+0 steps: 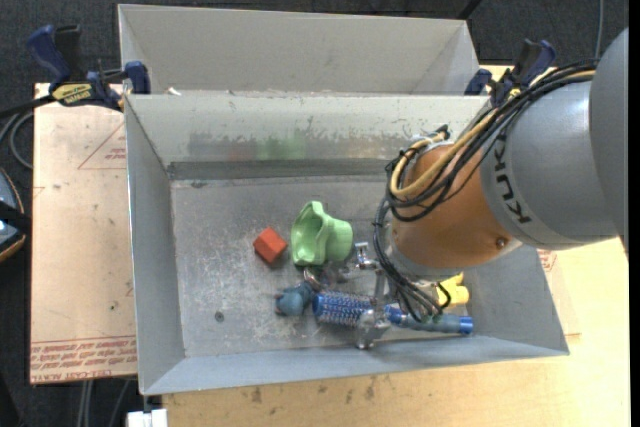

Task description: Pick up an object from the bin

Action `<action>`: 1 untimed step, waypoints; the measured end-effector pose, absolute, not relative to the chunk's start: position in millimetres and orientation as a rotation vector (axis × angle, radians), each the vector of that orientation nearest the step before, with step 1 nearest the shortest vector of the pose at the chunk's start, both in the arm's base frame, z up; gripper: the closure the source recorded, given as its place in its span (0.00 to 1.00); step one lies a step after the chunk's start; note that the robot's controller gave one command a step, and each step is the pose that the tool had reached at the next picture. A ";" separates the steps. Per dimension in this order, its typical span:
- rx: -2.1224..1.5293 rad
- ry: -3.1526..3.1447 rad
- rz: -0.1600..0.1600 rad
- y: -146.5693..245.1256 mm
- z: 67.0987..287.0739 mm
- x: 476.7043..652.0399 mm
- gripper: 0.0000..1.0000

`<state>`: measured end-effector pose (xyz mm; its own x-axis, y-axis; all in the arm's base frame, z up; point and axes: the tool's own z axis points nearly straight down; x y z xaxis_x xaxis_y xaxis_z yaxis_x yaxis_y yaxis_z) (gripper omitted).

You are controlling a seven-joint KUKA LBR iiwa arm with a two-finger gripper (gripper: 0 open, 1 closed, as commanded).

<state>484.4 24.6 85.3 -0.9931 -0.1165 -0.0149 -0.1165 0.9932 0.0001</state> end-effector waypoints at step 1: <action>-0.674 3.064 0.002 47.8 100.2 508.1 0.00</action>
Offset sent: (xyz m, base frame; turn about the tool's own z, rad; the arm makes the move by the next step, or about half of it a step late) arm 0.0225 0.0217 0.0147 -0.3159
